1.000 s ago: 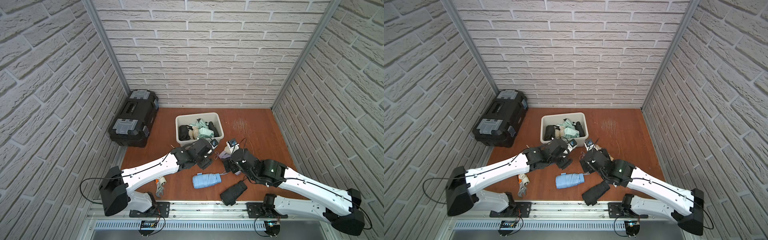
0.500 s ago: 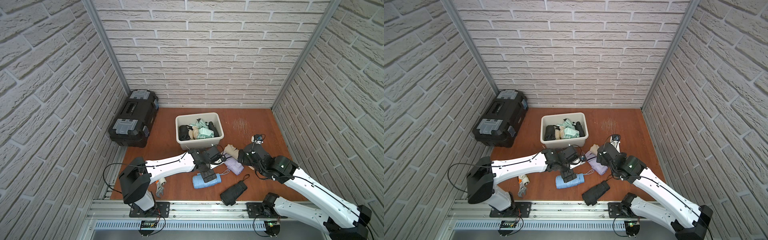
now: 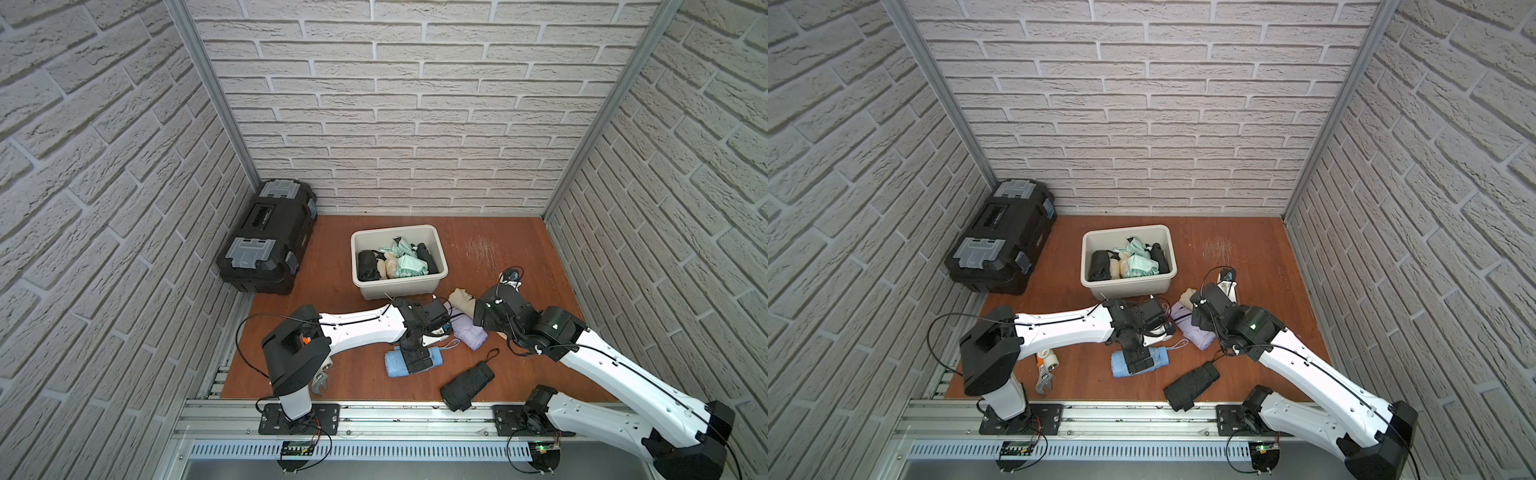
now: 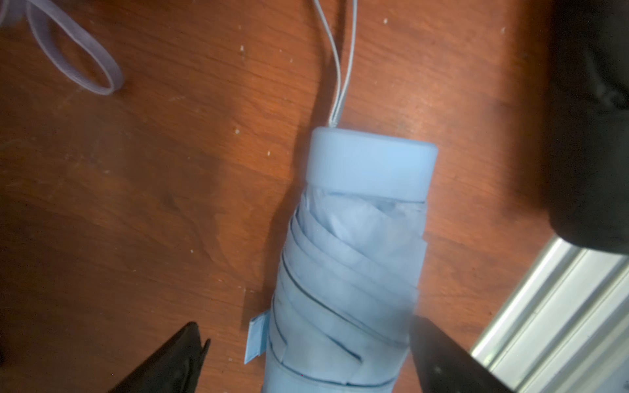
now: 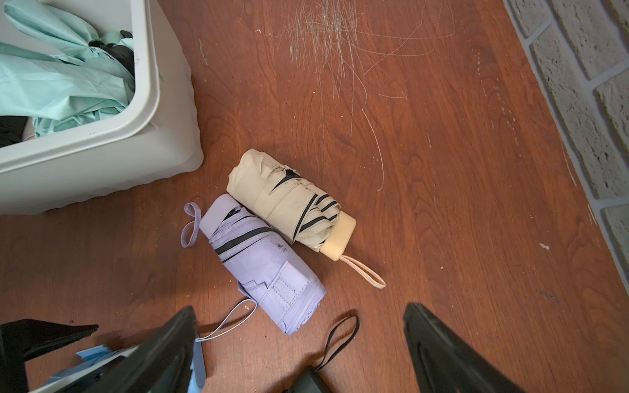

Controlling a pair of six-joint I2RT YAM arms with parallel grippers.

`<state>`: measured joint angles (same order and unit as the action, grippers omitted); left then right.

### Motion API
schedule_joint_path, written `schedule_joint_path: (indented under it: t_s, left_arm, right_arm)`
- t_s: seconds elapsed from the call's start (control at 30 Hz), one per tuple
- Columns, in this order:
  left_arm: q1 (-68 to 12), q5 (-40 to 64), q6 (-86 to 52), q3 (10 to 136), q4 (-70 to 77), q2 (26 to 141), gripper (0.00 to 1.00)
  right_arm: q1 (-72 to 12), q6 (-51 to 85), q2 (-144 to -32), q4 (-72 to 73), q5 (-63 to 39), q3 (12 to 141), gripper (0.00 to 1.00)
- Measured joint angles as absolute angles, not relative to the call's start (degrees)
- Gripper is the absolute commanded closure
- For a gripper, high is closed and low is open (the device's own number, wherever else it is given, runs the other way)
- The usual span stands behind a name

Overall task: Put the umbrella into the storage box
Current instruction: Pick up the umbrella from the center of the board.

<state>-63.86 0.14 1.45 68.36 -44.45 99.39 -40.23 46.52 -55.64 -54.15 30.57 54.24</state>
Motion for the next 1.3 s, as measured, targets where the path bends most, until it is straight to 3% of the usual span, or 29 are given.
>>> schedule_joint_path:
  t_s: [0.67,1.3]
  left_arm:
    - [-66.1,-1.8,1.3,68.2,-44.4,102.7,0.03]
    - [-67.1,-6.4,0.4,66.9,-42.4,105.1,0.37]
  right_arm:
    - [-40.2,48.3,-54.1,-54.2,30.3,53.9,0.04]
    - [-40.1,48.8,-52.9,-53.0,30.2,51.7,0.04]
